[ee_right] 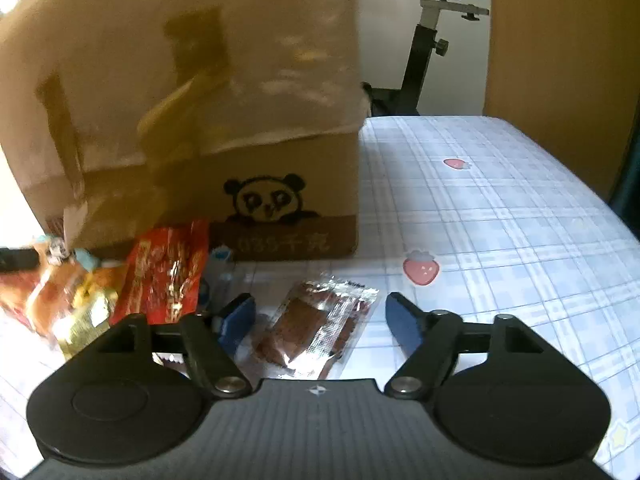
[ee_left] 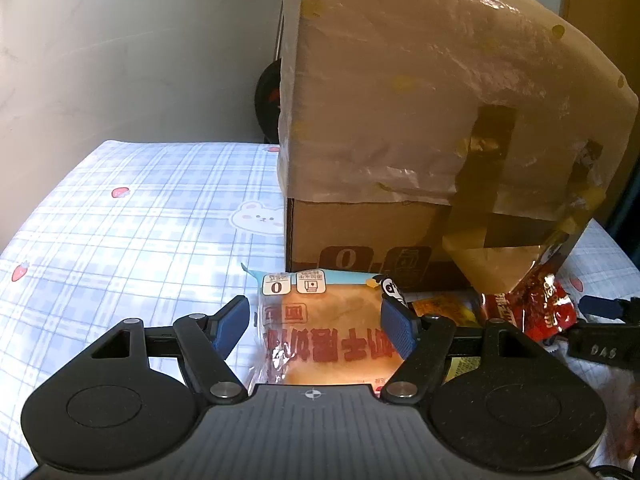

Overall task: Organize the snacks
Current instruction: 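Grasp the bread bun packet with the left gripper while the right grasps the brown jerky packet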

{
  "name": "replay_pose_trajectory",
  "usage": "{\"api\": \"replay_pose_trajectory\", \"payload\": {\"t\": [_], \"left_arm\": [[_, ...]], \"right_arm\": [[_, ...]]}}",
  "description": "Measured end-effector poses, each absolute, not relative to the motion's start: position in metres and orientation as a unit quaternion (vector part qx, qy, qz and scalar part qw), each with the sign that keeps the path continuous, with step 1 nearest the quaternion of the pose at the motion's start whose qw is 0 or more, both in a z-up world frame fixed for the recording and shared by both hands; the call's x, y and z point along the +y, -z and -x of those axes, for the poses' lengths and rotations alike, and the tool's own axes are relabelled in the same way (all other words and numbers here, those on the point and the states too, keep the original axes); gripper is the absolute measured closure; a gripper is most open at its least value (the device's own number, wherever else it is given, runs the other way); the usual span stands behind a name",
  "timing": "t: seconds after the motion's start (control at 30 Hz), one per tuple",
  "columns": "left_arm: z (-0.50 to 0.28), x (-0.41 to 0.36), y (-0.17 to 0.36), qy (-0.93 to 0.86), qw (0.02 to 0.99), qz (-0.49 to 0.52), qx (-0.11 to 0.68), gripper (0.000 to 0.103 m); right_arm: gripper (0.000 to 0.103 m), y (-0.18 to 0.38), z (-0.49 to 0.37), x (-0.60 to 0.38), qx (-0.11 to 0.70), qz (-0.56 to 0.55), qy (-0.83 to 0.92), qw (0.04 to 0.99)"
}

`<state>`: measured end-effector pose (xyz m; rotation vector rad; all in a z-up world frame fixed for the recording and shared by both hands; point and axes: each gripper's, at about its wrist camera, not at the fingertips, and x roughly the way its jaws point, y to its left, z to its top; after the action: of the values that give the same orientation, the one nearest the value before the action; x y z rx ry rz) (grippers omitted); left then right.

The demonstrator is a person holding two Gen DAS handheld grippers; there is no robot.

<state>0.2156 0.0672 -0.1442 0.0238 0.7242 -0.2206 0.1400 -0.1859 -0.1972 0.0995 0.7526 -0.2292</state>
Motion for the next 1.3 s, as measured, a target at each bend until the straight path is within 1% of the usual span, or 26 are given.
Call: {"api": "replay_pose_trajectory", "payload": {"t": [0.03, 0.17, 0.23, 0.37, 0.57, 0.8, 0.83, 0.9, 0.97, 1.07, 1.13, 1.3], "left_arm": [[-0.215, 0.066, 0.144, 0.108, 0.929, -0.012, 0.354, 0.027], [-0.212, 0.064, 0.144, 0.111, 0.927, -0.008, 0.358, 0.023], [-0.212, 0.063, 0.145, 0.116, 0.925, -0.004, 0.361, 0.022], [-0.213, 0.058, 0.148, 0.115, 0.925, -0.014, 0.361, 0.019], [-0.221, 0.052, 0.154, 0.112, 0.923, -0.024, 0.367, 0.009], [-0.222, 0.048, 0.161, 0.1, 0.926, -0.035, 0.361, 0.008], [-0.222, 0.047, 0.162, 0.097, 0.926, -0.039, 0.361, 0.006], [-0.222, 0.047, 0.165, 0.095, 0.928, -0.043, 0.358, 0.005], [-0.221, 0.047, 0.167, 0.095, 0.929, -0.04, 0.356, 0.006], [-0.214, 0.044, 0.166, 0.095, 0.932, -0.051, 0.346, 0.013], [-0.198, 0.042, 0.161, 0.098, 0.936, -0.056, 0.333, 0.028], [-0.173, 0.035, 0.16, 0.098, 0.935, -0.055, 0.335, 0.028]], "right_arm": [[0.028, 0.198, -0.14, -0.182, 0.367, -0.034, 0.108, 0.923], [0.041, 0.201, -0.133, -0.18, 0.359, -0.034, 0.105, 0.927], [0.044, 0.201, -0.131, -0.183, 0.356, -0.044, 0.103, 0.928], [0.046, 0.2, -0.129, -0.19, 0.35, -0.063, 0.096, 0.93], [0.046, 0.198, -0.132, -0.189, 0.349, -0.059, 0.094, 0.93], [0.046, 0.199, -0.13, -0.188, 0.349, -0.059, 0.091, 0.931], [0.046, 0.199, -0.13, -0.188, 0.349, -0.058, 0.091, 0.931], [0.046, 0.199, -0.13, -0.188, 0.349, -0.057, 0.09, 0.931], [0.046, 0.199, -0.13, -0.186, 0.349, -0.056, 0.085, 0.932], [0.046, 0.2, -0.131, -0.185, 0.349, -0.052, 0.082, 0.932], [0.046, 0.2, -0.131, -0.186, 0.349, -0.055, 0.082, 0.932], [0.046, 0.2, -0.129, -0.187, 0.346, -0.064, 0.079, 0.933]]}}
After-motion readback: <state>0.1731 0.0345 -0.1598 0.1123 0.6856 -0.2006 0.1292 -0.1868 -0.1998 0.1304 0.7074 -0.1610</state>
